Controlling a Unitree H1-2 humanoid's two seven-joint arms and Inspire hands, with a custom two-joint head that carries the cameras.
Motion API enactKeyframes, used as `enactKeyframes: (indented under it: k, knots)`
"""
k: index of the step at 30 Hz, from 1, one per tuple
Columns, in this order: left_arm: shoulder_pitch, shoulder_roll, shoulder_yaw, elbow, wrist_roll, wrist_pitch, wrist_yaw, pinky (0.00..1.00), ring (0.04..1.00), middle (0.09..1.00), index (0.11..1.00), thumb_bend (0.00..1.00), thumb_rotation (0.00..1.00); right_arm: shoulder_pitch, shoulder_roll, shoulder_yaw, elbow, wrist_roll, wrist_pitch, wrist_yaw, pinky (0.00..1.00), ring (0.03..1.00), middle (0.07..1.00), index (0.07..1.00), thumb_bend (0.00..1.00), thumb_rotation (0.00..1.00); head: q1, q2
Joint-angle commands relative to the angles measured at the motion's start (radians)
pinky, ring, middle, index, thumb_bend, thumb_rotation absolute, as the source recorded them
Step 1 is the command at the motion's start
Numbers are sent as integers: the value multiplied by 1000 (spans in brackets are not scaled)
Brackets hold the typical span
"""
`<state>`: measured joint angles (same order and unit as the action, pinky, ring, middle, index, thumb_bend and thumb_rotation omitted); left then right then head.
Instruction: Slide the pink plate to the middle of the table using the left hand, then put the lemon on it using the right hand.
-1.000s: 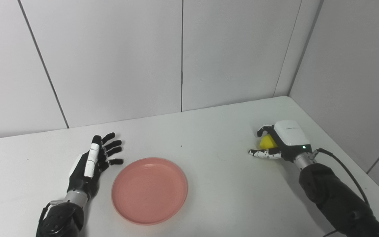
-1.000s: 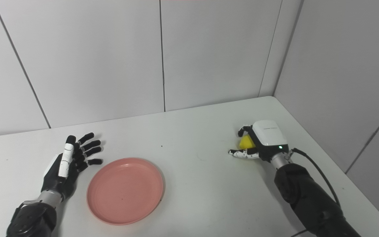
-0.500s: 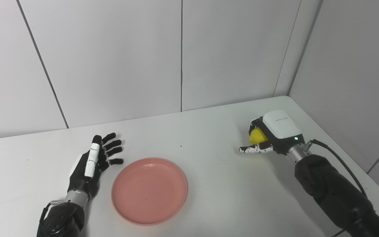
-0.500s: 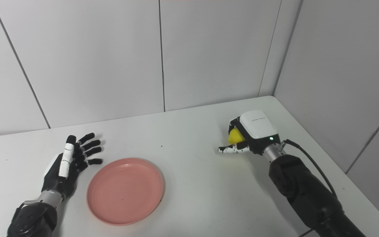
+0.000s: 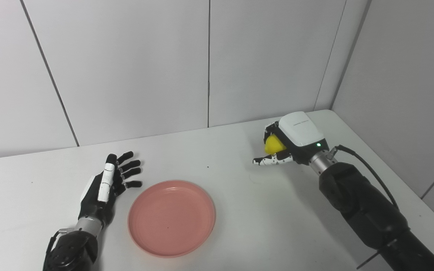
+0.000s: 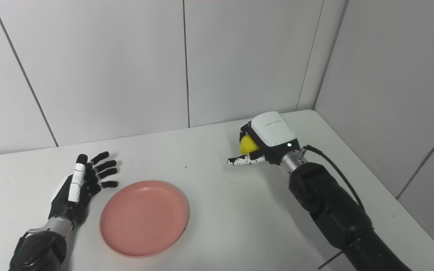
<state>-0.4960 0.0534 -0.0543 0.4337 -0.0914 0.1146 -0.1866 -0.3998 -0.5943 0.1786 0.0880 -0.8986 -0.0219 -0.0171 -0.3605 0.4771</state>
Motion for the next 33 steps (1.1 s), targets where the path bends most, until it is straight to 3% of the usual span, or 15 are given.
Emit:
enactKeyframes:
  k: [1,7,12,19,26,30,32,33]
  knots:
    - [14,-6,-23,25,38,52,11,644,776,776,802,765,999,-68,-1,-5,-44,-8,-9,-22,126,174,237,273,514,496,27,3]
    - [15,-17,-47,25,59,43,32,606,757,765,800,771,1000,-108,42,23,-49,-12,-33,-19,117,167,232,278,522,458,85,7]
    - [19,-34,-52,18,69,48,56,599,750,761,790,777,1000,-155,102,70,-80,-19,-18,30,118,171,241,282,509,455,139,10]
    - [22,-59,-50,15,77,54,85,596,740,750,770,793,1000,-189,158,121,-116,-36,-18,96,142,204,276,332,494,590,198,14]
    - [25,-82,-57,12,94,57,115,596,742,746,775,793,1000,-202,202,150,-115,-9,-51,121,151,201,264,328,495,518,269,21]
    - [24,-89,-58,14,100,56,121,604,745,749,779,793,997,-209,216,161,-116,0,-69,128,151,204,268,329,485,527,292,26]
    - [23,-89,-60,16,105,55,122,614,746,749,779,793,998,-213,218,176,-126,5,-73,157,162,216,283,357,477,529,296,27]
    - [22,-89,-61,16,105,56,122,616,746,749,782,796,999,-216,220,185,-131,9,-73,177,218,291,357,429,473,567,296,27]
